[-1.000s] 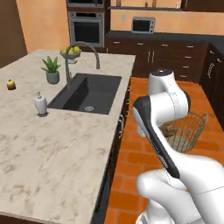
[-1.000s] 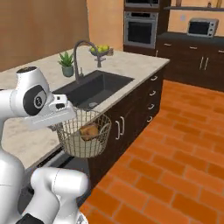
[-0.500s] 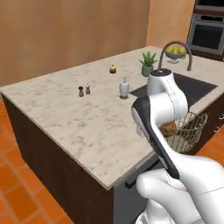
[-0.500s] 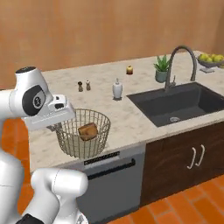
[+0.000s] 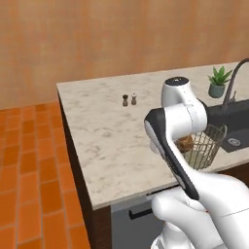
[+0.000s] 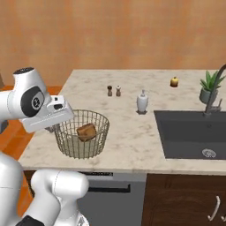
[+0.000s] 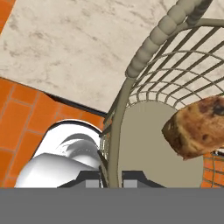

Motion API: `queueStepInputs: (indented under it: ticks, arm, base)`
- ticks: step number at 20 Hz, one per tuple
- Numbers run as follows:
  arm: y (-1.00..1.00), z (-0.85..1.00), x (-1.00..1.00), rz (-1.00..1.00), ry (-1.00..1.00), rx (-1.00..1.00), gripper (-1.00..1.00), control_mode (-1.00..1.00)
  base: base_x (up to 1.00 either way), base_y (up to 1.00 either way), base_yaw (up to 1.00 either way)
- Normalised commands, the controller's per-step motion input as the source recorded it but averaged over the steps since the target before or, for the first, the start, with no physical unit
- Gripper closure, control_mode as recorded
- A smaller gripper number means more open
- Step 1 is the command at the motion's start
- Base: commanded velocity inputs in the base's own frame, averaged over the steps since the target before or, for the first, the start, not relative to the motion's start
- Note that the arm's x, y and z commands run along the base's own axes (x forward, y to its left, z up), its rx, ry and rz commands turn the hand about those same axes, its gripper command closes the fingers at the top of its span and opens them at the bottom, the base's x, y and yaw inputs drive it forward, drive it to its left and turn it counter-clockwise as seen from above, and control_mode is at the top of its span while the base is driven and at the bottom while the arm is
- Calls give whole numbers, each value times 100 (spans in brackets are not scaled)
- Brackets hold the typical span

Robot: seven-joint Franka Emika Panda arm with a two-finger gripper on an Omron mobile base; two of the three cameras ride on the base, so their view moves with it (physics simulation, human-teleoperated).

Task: Open the cabinet, pick up the bread from the cabinet and place it in the basket. Then move the basket to the dining counter.

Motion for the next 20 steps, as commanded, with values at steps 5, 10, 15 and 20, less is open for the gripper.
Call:
queueStepInputs:
  ticks: [5, 10, 15, 20]
  arm:
    - [0, 0, 0, 0, 0, 0, 100, 100]
    - [0, 0, 0, 0, 0, 0, 100, 100]
    - [0, 0, 0, 0, 0, 0, 100, 100]
    - [0, 0, 62, 7, 0, 0, 100, -100]
  base:
    - [6, -6, 19]
    - [18, 13, 27]
    - [20, 8, 18]
    - [0, 0, 0]
